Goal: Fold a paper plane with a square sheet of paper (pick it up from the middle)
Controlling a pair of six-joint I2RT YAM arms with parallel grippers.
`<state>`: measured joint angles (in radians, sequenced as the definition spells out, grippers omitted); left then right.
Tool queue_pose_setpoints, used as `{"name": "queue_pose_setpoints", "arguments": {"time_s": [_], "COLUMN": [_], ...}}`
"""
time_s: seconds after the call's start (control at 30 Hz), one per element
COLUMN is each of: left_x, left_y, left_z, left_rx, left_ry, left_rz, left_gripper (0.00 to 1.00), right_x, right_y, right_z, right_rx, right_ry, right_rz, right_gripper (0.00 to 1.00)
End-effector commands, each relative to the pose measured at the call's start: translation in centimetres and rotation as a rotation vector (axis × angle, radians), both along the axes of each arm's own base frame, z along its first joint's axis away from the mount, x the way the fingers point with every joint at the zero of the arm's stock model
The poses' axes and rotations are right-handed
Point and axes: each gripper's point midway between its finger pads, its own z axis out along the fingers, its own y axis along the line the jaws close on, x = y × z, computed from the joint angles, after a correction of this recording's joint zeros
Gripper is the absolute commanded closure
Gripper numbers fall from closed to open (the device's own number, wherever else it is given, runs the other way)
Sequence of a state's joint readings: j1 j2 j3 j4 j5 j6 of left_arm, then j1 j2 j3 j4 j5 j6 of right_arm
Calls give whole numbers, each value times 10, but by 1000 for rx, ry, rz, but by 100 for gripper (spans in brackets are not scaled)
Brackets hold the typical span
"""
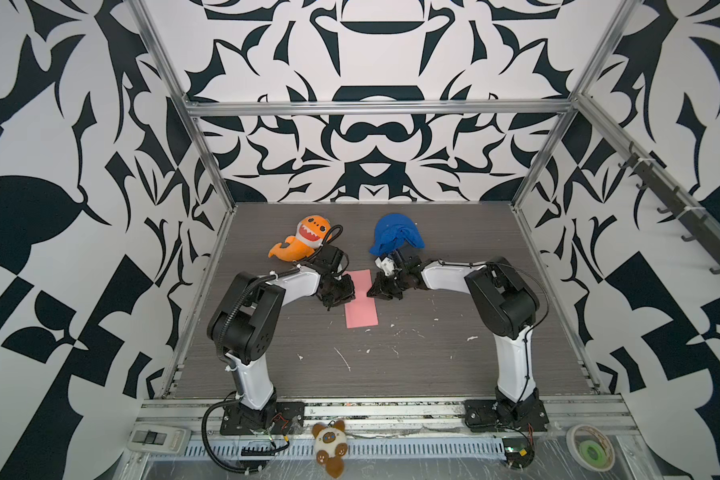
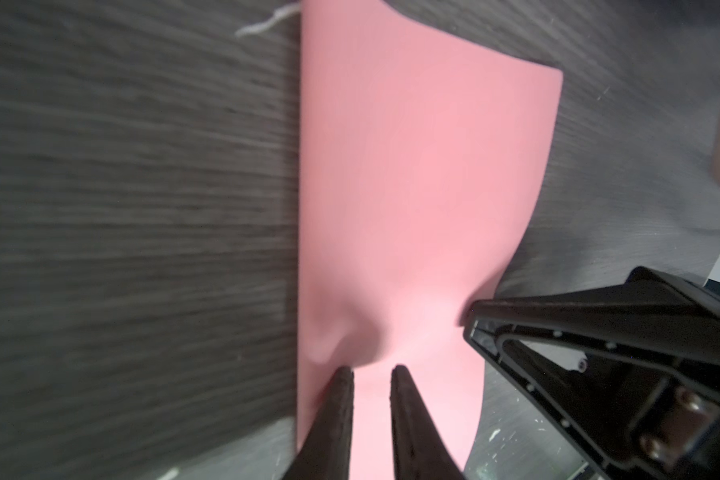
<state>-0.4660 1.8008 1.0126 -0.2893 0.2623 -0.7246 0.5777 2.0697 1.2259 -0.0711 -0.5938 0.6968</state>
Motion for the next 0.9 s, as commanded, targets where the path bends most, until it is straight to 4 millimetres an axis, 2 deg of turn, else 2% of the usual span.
{"name": "queue_pose_setpoints", "arguments": {"time_s": [0.0,0.17,0.23,0.37,0.47,0.7,0.87], "left_x": [-27,-23,-17,5,17,34,42], "left_y": [38,51,49,31,12,-9,-7], "left_z": [-25,-12,0,35,46,35,15], "left_rx": [131,136,124,34,-63,-128,-84], "left_ry": [103,86,62,-30,-67,-61,-45], "left_rz": [43,75,75,57,35,-31,-56], "left_gripper": [78,77,77,77,78,82,82], "right_x": [-29,-28,-28,-27,-28,-30,-30], "right_y": [-42,-42,-42,-42,-43,-45,-45], "right_z": [-61,-62,-62,-62,-63,-67,-67], "right_rx": [-245,-249,-248,-247,-249,-258,-256], "right_ry": [128,124,123,120,123,133,134], "right_rz": [-36,-34,-36,-39,-42,-43,-42], "right_gripper": [91,91,91,91,91,91,91]}}
